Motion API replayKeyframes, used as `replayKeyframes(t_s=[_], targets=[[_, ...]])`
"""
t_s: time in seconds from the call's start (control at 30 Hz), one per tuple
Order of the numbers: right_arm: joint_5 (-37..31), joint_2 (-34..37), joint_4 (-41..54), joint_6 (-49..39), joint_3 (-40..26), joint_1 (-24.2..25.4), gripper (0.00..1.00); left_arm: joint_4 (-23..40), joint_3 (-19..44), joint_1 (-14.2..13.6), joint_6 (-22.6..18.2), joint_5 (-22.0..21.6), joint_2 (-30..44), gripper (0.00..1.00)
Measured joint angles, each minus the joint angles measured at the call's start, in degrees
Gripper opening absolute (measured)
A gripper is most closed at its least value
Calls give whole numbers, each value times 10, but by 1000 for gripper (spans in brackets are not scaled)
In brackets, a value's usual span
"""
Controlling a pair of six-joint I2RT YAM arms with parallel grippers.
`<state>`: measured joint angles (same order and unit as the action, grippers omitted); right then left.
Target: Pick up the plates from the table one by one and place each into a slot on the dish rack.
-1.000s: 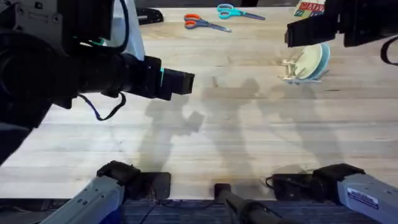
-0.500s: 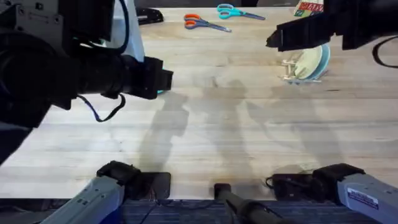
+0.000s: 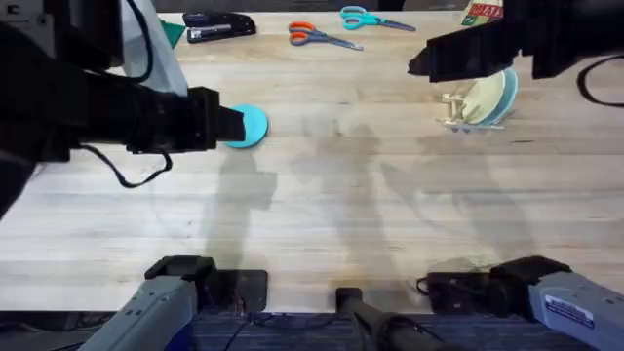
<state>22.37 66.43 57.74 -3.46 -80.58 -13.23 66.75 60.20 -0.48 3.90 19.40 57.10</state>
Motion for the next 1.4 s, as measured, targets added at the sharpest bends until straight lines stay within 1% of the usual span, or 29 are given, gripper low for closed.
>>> replayKeyframes(t_s=[0.2, 0.37, 0.5, 0.6, 0.77, 1.0, 1.23, 1.4], targets=[[0, 0, -3, 0, 0, -1, 995, -3, 0, 49, -18, 26, 54, 40], [1, 0, -3, 0, 0, -2, 995, -15, 0, 87, -54, 51, 95, 41], [2, 0, -3, 0, 0, -2, 994, -33, 0, 116, -69, 69, 130, 41], [2, 0, -3, 0, 0, -2, 995, -59, 0, 136, -81, 86, 160, 41], [2, 0, -3, 0, 0, -2, 995, -94, 0, 159, -87, 105, 205, 41], [2, 0, -3, 0, 0, -2, 995, -133, 0, 183, -100, 127, 264, 40], [4, 0, -3, 0, 0, -2, 995, -151, 0, 208, -117, 140, 291, 40], [4, 0, -3, 0, 0, -2, 995, -161, 0, 232, -126, 141, 311, 40]])
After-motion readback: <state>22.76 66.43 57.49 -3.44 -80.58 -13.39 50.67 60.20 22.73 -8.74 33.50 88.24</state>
